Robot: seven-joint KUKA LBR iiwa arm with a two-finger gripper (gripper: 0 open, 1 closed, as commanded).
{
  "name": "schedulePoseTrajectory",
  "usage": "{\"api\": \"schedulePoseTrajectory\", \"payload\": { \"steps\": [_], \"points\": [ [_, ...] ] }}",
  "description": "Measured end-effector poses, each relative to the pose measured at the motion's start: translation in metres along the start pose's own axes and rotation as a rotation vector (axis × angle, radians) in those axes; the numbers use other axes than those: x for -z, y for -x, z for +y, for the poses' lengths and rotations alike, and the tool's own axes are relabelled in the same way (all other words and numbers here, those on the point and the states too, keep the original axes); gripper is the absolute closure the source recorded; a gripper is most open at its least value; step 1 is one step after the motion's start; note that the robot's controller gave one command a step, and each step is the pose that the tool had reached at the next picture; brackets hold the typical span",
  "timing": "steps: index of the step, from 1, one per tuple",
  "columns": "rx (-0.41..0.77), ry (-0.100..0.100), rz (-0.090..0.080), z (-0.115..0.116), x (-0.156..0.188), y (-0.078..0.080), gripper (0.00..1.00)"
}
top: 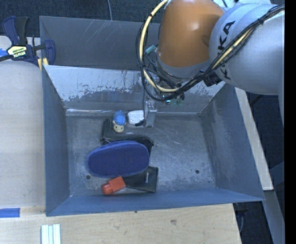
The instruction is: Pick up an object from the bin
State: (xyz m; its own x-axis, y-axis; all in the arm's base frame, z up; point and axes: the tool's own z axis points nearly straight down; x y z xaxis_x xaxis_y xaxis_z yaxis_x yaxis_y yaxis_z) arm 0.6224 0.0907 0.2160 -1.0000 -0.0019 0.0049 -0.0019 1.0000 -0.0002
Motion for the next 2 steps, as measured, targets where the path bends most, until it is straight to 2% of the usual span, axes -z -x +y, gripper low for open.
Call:
{"api": "schedulePoseTrajectory", "payload": {
  "steps": [1,2],
  "points": [
    [0.346,-0.002,-0.015,0.0397,-0.1261,-0.0037,0.00],
    [0.346,-0.001,-0.007,0.0404,-0.1267,-0.0050,1.00]
  ]
}}
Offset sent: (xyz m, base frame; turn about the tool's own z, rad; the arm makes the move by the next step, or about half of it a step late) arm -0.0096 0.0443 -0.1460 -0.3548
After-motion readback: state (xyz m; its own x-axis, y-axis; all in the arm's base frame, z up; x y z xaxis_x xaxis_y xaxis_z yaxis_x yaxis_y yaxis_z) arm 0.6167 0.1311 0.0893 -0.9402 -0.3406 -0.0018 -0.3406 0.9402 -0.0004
